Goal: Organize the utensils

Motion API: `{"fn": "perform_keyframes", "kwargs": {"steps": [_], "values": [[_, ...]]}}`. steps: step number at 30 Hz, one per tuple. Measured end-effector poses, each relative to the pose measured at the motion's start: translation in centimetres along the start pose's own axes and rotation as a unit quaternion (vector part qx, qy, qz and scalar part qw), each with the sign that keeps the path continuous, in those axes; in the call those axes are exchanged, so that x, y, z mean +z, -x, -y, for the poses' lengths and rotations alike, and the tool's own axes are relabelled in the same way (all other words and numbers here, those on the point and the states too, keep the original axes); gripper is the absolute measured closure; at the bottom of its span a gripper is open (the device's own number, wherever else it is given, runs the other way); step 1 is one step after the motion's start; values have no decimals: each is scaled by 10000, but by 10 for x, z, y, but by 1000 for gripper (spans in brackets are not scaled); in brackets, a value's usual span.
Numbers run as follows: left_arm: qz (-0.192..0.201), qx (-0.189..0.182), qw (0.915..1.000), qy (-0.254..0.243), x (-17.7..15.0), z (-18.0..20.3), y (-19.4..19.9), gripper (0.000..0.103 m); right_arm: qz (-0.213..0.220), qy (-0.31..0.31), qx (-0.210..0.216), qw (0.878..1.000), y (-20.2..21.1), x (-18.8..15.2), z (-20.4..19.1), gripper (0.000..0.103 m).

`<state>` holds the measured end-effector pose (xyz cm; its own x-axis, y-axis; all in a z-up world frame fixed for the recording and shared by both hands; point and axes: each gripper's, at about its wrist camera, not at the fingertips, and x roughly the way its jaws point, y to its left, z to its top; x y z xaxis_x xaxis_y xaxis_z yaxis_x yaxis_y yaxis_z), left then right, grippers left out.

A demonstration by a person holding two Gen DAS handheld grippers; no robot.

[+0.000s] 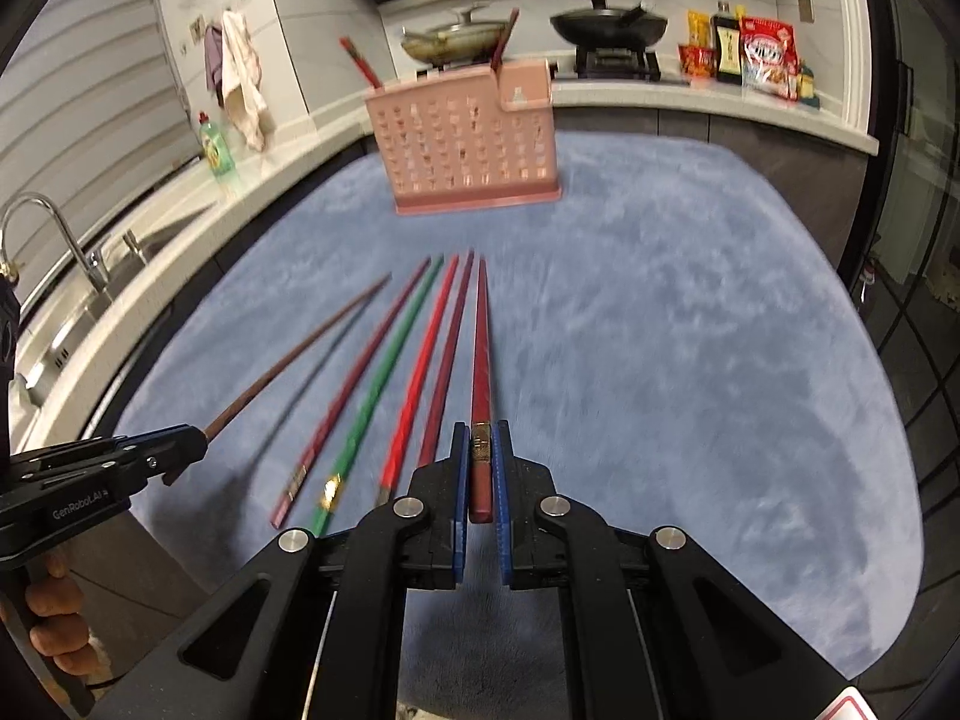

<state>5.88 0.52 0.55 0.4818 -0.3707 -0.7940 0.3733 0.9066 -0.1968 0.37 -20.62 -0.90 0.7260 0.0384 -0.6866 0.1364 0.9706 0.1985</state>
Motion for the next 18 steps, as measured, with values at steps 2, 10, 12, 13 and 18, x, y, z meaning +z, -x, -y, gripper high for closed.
{"fn": "perform_keyframes", "kwargs": {"steps": [2, 10, 12, 13, 18], "values": [[81, -24, 10000, -2, 9, 1, 7, 95, 125, -32, 23, 9999, 7, 12, 3, 96], [624, 45, 9980, -40, 57, 1, 40, 99, 729, -133, 91, 9972, 33, 65, 17, 96], [758, 95, 9971, -53, 71, 1, 45, 99, 871, -163, 118, 9960, 37, 80, 22, 96], [811, 126, 9966, -63, 78, 1, 47, 99, 929, -183, 139, 9954, 39, 86, 23, 96], [1071, 232, 9939, -82, 107, 2, 52, 99, 1186, -234, 88, 9926, 43, 112, 30, 96]]}}
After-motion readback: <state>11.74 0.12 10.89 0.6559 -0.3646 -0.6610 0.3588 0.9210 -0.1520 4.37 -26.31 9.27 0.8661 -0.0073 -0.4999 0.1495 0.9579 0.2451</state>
